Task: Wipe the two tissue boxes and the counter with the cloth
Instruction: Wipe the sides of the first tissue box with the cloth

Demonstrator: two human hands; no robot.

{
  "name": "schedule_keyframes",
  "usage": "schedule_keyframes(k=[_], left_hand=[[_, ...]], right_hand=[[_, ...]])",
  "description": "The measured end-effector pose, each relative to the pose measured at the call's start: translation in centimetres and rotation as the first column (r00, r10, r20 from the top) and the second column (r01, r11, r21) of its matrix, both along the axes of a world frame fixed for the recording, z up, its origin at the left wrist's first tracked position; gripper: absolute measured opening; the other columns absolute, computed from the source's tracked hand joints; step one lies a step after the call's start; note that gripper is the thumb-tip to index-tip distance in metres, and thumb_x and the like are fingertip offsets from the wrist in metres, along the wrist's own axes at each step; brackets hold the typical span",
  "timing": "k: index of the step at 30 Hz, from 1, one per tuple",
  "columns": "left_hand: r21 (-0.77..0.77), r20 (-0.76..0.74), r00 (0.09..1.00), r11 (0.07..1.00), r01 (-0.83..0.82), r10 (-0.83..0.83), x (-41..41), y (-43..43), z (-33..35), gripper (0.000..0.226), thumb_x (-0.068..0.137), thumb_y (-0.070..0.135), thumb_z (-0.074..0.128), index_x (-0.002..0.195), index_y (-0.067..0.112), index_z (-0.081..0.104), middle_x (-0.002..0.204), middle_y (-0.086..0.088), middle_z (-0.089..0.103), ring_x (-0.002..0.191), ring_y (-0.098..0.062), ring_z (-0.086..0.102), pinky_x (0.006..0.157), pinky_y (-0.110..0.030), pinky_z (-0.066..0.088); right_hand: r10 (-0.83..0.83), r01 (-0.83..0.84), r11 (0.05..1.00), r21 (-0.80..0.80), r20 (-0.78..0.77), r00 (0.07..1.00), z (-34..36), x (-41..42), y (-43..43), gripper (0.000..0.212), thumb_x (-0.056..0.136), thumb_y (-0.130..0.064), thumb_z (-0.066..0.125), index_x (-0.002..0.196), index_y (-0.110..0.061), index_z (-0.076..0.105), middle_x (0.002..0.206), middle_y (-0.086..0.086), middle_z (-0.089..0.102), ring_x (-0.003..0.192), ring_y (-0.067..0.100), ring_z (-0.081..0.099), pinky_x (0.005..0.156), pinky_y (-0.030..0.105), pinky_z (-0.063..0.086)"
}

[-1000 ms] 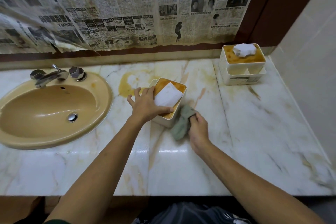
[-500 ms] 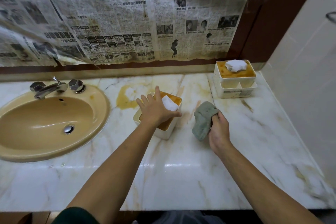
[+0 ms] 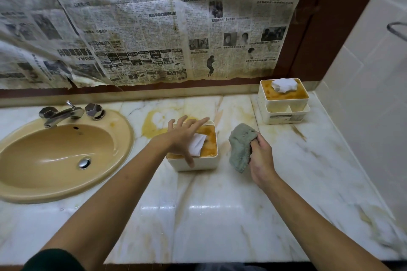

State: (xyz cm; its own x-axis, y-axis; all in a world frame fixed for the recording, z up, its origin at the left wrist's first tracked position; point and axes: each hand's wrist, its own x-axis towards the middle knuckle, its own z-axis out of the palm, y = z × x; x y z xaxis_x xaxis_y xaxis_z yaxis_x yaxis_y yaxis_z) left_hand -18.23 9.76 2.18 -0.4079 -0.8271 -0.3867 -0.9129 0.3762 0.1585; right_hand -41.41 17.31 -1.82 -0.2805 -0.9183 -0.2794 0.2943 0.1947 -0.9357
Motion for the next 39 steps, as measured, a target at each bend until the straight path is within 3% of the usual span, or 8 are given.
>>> schedule_keyframes(k=[6, 14, 18, 25, 27, 30, 34, 39], left_hand=[[-0.107, -0.05, 0.998, 0.994, -0.032, 0.026, -2.3, 1.3, -0.7, 0.145, 0.046, 0.087, 0.071, 0.155, 0.039, -0.012, 0.162, -0.002, 0.024, 0.152, -0.03, 0.003, 0.119, -0.057, -0.002], [-0.132, 0.069, 0.998, 0.991, 0.008, 0.001, -2.6, 0.8, -0.9, 0.153, 0.047, 0.07, 0.084, 0.157, 0.026, -0.013, 0.163, 0.0, 0.023, 0.152, -0.033, -0.001, 0.116, -0.061, -0.007], [-0.13, 0.155, 0.978, 0.978, 0.163, -0.142, -2.4, 0.1, -0.1, 0.131, 0.047, 0.067, 0.086, 0.155, 0.028, 0.022, 0.161, 0.005, 0.018, 0.147, -0.033, 0.006, 0.115, -0.063, -0.005], [-0.105, 0.272, 0.9, 0.919, 0.38, -0.341, -1.4, -0.7, 0.9, 0.152, 0.049, 0.05, 0.095, 0.153, 0.042, -0.016, 0.164, 0.007, 0.015, 0.15, -0.036, 0.003, 0.115, -0.064, -0.002], [-0.082, 0.207, 0.936, 0.948, 0.306, -0.284, -1.0, -0.5, 0.6, 0.152, 0.049, 0.057, 0.092, 0.152, 0.044, -0.018, 0.165, 0.004, 0.008, 0.151, -0.035, -0.004, 0.116, -0.063, -0.001], [-0.08, -0.058, 0.996, 0.995, -0.065, 0.061, -0.3, 0.5, 0.0, 0.143, 0.049, 0.079, 0.078, 0.154, 0.043, -0.013, 0.165, -0.003, 0.007, 0.152, -0.032, -0.003, 0.118, -0.058, 0.001], [-0.117, -0.299, 0.788, 0.799, -0.59, 0.538, 0.2, 2.6, -1.7, 0.133, 0.056, 0.092, 0.06, 0.158, 0.029, 0.004, 0.162, -0.011, 0.021, 0.149, -0.035, 0.014, 0.116, -0.058, 0.007], [-0.069, -0.279, 0.721, 0.735, -0.674, 0.634, 0.7, 5.2, -3.7, 0.136, 0.052, 0.09, 0.065, 0.156, 0.023, 0.008, 0.163, -0.006, 0.015, 0.15, -0.032, 0.007, 0.115, -0.061, 0.004]], right_hand=[[-0.015, 0.015, 1.0, 0.004, -0.014, 1.0, -0.1, 0.4, 0.5, 0.032, 0.105, -0.013, 0.042, 0.102, -0.028, 0.071, 0.102, 0.001, 0.074, 0.095, 0.02, 0.068, 0.09, 0.047, 0.055], [-0.003, 0.004, 1.0, 0.021, -0.044, 0.999, -1.2, 0.3, 1.7, 0.033, 0.105, -0.014, 0.043, 0.102, -0.031, 0.071, 0.102, -0.004, 0.075, 0.099, 0.017, 0.069, 0.092, 0.044, 0.055], [0.008, -0.006, 0.999, 0.038, -0.055, 0.998, -1.7, 0.2, 2.1, 0.033, 0.105, -0.015, 0.042, 0.105, -0.032, 0.07, 0.105, -0.004, 0.074, 0.103, 0.018, 0.069, 0.091, 0.04, 0.055], [0.03, -0.025, 0.997, 0.068, -0.075, 0.997, -2.3, 0.8, 2.6, 0.032, 0.106, -0.02, 0.043, 0.104, -0.036, 0.071, 0.107, -0.005, 0.074, 0.105, 0.019, 0.068, 0.093, 0.045, 0.055], [0.028, -0.022, 0.997, 0.077, -0.078, 0.997, -2.4, 1.2, 2.7, 0.034, 0.105, -0.02, 0.044, 0.1, -0.037, 0.072, 0.103, -0.007, 0.074, 0.103, 0.018, 0.068, 0.093, 0.046, 0.055], [0.022, -0.017, 0.998, 0.068, -0.074, 0.997, -2.6, 1.9, 3.0, 0.034, 0.104, -0.017, 0.045, 0.096, -0.035, 0.073, 0.098, -0.006, 0.074, 0.098, 0.016, 0.068, 0.091, 0.044, 0.055], [0.015, -0.011, 0.998, 0.058, -0.071, 0.997, -2.8, 2.9, 3.3, 0.032, 0.104, -0.015, 0.044, 0.099, -0.033, 0.071, 0.098, -0.008, 0.074, 0.094, 0.012, 0.067, 0.085, 0.034, 0.055], [0.01, -0.005, 0.998, 0.059, -0.083, 0.996, -3.1, 3.7, 3.7, 0.034, 0.104, -0.015, 0.045, 0.095, -0.036, 0.069, 0.092, -0.014, 0.072, 0.087, 0.004, 0.066, 0.078, 0.022, 0.054]])
